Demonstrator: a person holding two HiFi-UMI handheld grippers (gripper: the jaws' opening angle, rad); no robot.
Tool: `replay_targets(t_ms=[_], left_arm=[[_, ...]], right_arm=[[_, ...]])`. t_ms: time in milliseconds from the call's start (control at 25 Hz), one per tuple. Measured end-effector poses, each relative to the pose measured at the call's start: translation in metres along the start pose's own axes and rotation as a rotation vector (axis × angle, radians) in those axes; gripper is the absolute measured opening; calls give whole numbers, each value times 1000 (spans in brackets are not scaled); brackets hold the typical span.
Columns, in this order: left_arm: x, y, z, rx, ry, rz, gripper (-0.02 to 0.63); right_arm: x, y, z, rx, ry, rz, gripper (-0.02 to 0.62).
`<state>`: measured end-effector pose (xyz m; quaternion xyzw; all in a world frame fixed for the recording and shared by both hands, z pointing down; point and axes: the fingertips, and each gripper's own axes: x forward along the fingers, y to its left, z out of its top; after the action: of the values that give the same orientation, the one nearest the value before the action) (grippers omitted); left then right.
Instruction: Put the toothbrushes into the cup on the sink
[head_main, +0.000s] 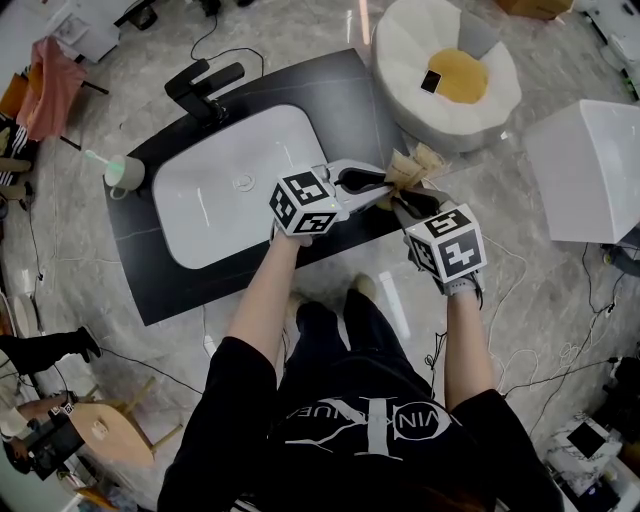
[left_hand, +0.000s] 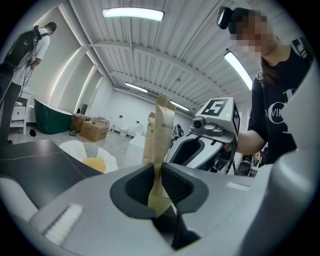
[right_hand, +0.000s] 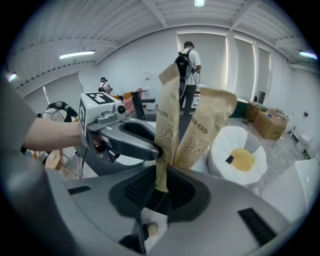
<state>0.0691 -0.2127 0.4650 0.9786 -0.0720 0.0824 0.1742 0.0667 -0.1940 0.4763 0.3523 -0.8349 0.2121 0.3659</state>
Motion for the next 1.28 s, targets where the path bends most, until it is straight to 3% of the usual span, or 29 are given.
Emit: replay_targets(t_ms=[120, 320, 600, 1120, 1280], left_arm=[[0, -3, 0, 5, -2, 3, 61], [-7, -6, 5, 11, -20, 22, 176], [-19, -7, 5, 3, -44, 87, 201], [-56, -12, 4, 16, -76, 261, 198], [-72, -15, 7, 66, -94, 352, 105]], right_arm=[[-1, 1, -1, -3, -1, 1, 33], [-3, 1, -3, -7, -6, -1, 32], [-9, 5, -5, -23, -17, -14, 32], [-27, 19, -1, -75, -123, -2, 32], [-33, 22, -1, -93, -159, 0, 31]])
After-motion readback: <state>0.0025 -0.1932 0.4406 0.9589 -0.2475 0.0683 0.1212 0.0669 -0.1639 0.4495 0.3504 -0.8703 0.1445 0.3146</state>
